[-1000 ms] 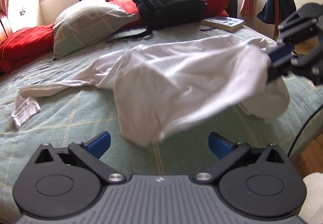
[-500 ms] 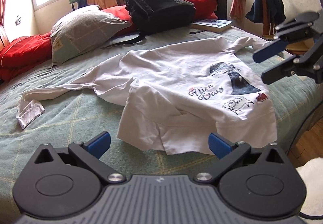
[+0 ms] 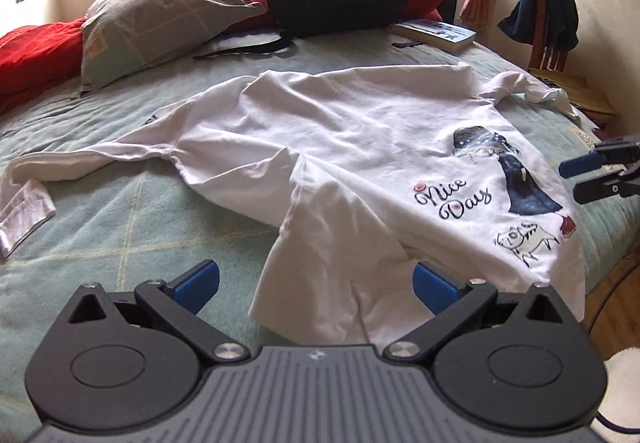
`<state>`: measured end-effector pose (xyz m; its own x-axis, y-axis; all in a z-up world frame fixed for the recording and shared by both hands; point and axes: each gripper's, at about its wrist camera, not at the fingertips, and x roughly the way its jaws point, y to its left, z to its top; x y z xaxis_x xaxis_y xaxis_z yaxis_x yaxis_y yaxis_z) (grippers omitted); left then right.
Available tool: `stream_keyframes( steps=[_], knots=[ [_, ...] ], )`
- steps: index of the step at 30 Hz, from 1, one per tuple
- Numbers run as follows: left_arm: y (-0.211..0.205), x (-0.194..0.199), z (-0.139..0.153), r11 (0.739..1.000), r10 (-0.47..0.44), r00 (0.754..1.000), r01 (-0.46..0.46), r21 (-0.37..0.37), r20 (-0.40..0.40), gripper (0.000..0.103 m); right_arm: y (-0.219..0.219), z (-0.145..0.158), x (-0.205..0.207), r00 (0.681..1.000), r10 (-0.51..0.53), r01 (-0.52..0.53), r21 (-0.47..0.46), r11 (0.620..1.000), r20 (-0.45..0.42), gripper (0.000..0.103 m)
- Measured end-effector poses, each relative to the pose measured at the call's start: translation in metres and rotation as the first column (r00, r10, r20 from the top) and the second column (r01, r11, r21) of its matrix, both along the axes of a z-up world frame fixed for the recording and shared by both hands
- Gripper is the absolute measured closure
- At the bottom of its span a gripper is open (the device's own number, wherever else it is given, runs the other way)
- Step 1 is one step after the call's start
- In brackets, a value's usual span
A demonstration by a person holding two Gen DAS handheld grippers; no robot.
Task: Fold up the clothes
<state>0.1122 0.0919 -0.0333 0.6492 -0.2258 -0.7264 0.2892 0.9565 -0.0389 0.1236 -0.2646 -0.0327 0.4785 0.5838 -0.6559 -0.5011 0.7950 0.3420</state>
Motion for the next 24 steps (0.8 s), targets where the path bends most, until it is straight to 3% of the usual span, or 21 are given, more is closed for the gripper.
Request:
stream_keyframes(
  steps=[7,16,19,22,24],
  knots=[
    [-0.002,0.032,-0.015,0.996,-0.066,0.997,0.062,-0.069,-0.046,0.002,-0.027,-0.042,0.011,0.991,-0.076,0.084,0.074,0.994,-0.111,0.01],
    [0.011,0.035,-0.036,0.967,-0.116,0.985,0.083,-0.243,-0.125,0.004,-0.033,-0.052,0.023,0.991,-0.05,0.07,0.152,0.986,-0.127,0.005],
    [0.026,0.034,-0.047,0.942,-0.11,0.986,0.063,-0.328,-0.128,0.004,-0.035,-0.055,0.025,0.99,-0.044,0.068,0.183,0.981,-0.132,0.002],
    [0.045,0.036,-0.049,0.886,-0.074,0.987,-0.001,-0.464,-0.144,0.004,-0.034,-0.055,0.025,0.991,-0.043,0.067,0.186,0.98,-0.13,0.001],
    [0.05,0.035,-0.046,0.859,-0.076,0.984,-0.017,-0.512,-0.16,0.004,-0.034,-0.055,0.025,0.991,-0.044,0.067,0.185,0.98,-0.128,0.001]
  ],
)
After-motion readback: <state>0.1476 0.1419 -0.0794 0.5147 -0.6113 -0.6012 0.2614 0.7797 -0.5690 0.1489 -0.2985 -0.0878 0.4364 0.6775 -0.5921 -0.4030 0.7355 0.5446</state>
